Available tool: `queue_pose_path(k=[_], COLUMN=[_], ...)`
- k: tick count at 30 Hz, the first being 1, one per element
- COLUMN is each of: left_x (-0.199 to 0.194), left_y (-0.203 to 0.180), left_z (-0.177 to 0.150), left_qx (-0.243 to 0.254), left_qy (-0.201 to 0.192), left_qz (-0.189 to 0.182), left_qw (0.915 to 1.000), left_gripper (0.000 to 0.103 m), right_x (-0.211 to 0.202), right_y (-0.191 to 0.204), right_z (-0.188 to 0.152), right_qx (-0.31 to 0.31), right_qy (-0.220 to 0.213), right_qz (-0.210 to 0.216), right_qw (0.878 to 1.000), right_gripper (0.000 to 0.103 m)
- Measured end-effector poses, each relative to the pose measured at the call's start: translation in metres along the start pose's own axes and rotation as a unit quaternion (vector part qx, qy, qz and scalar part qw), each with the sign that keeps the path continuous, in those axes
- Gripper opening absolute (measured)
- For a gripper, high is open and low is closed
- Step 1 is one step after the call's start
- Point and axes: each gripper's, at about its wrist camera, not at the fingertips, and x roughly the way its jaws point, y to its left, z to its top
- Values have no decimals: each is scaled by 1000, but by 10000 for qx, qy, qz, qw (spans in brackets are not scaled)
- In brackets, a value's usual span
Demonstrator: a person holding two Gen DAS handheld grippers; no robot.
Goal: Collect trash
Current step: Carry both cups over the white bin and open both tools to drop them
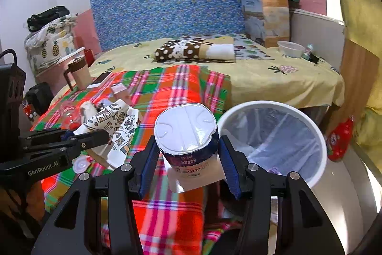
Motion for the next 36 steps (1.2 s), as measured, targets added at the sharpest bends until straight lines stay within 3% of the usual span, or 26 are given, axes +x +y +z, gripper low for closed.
queue_pose_path(k=[23, 36], left_x=[96, 150], left_y=[-80, -95], left_z=[33, 32], left_qx=[678, 794], left_qy=[349, 738], left_qz=[-748, -887], left_qw=[9943, 9901], left_gripper=[19, 19], right_x=[2, 29], right_y=[-83, -110], right_z=[-10, -20], right_qx=[713, 931], right_qy=[153, 575], right_qz=[-824, -929], right_qw=[9939, 9896], right_gripper=[52, 53])
